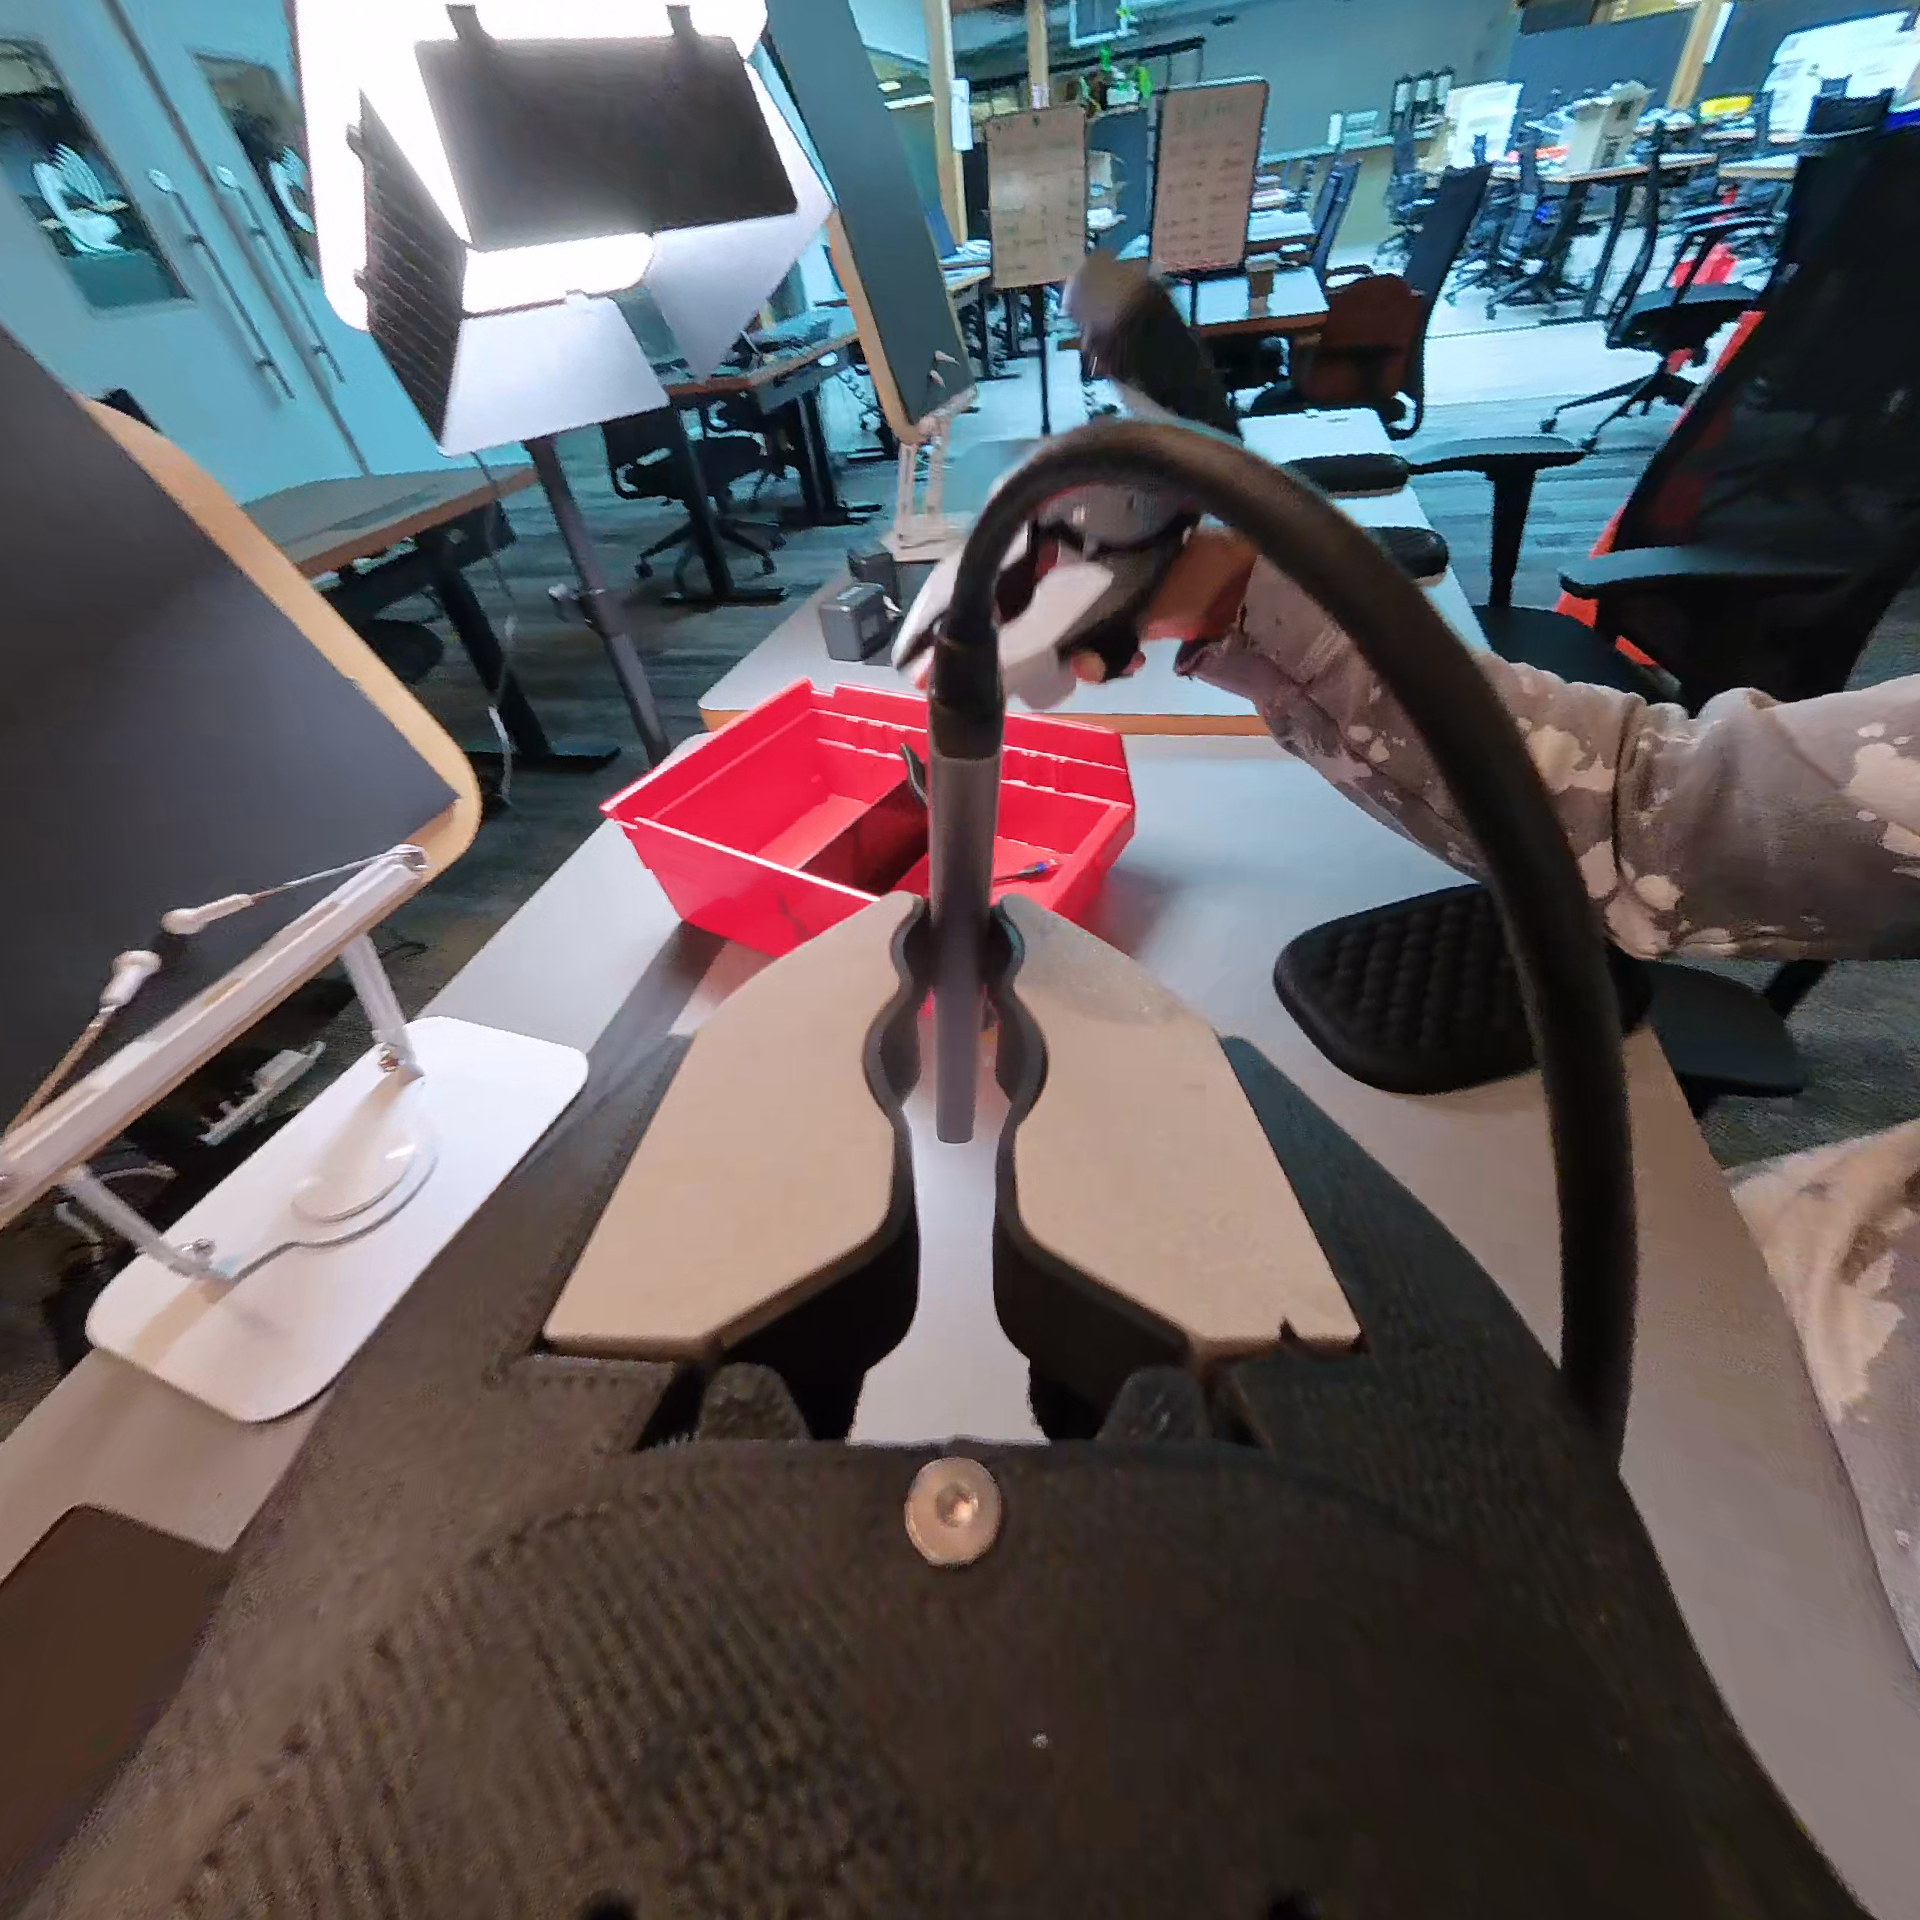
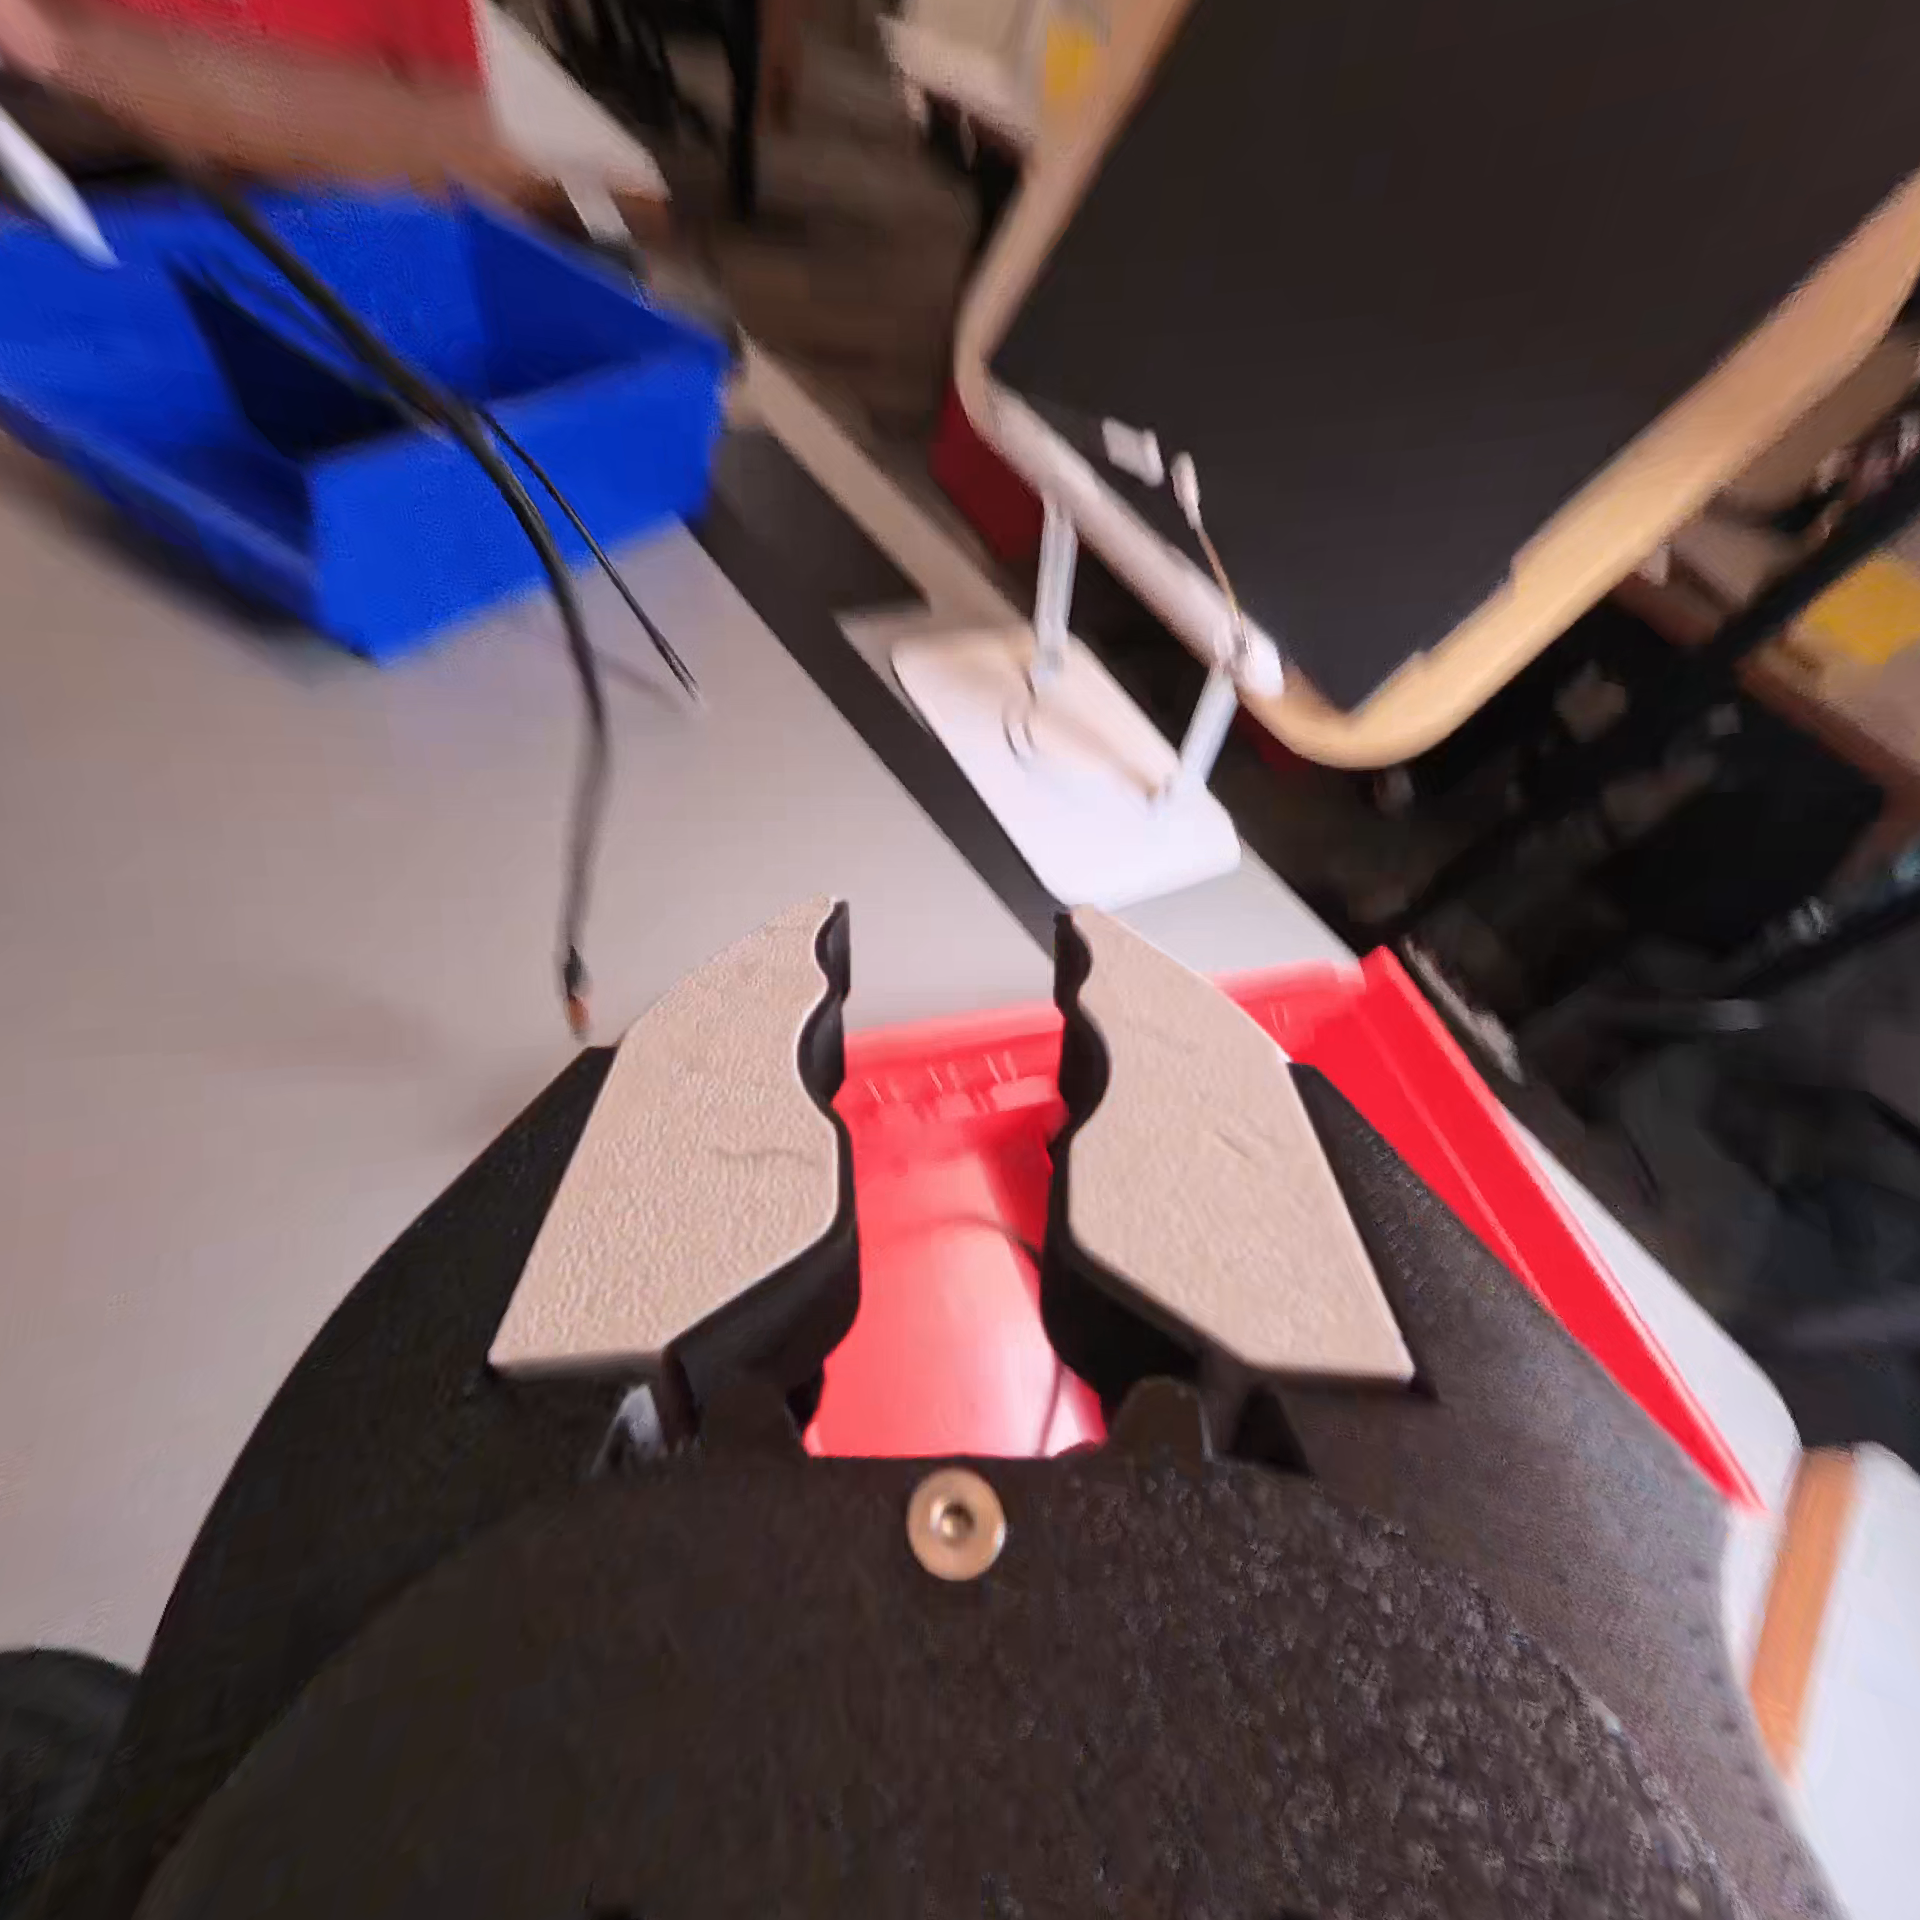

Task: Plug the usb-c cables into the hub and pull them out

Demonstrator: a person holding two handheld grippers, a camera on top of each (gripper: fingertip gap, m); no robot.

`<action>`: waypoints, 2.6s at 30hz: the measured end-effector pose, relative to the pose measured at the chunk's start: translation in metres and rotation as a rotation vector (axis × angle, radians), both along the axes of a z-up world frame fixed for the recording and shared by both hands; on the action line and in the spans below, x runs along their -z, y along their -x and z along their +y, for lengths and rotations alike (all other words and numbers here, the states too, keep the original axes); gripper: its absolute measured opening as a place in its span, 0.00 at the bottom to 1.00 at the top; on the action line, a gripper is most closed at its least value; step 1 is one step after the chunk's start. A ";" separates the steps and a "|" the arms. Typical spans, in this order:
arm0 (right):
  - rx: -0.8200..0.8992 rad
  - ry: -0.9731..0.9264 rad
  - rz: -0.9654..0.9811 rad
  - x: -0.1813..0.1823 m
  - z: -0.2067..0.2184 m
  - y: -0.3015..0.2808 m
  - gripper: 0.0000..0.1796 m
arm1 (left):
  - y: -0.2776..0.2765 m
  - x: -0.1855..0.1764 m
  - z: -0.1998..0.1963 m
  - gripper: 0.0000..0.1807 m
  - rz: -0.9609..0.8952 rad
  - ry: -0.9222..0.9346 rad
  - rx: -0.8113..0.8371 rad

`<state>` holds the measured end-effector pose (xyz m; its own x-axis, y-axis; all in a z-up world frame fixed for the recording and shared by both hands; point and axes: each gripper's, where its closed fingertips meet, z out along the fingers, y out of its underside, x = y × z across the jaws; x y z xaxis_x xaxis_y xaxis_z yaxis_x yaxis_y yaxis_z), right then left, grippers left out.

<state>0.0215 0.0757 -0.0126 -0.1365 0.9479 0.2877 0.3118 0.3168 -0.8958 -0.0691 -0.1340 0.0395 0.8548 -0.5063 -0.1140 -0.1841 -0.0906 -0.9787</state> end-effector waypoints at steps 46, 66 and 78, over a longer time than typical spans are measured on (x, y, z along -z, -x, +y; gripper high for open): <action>-0.576 -0.104 0.002 0.012 -0.185 0.017 0.04 | -0.073 0.063 0.023 0.06 0.348 0.111 0.203; -0.547 -0.128 -0.028 0.017 -0.180 0.003 0.04 | -0.081 0.070 0.026 0.06 0.356 0.146 0.243; -0.454 -0.190 -0.044 0.011 -0.174 0.003 0.04 | -0.083 0.066 0.033 0.05 0.354 0.090 0.195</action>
<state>0.0187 -0.0980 -0.0232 -0.5398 0.7211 0.4343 0.1408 0.5861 -0.7979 0.0138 -0.1005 -0.0260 0.6575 -0.6767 -0.3314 -0.5303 -0.1032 -0.8415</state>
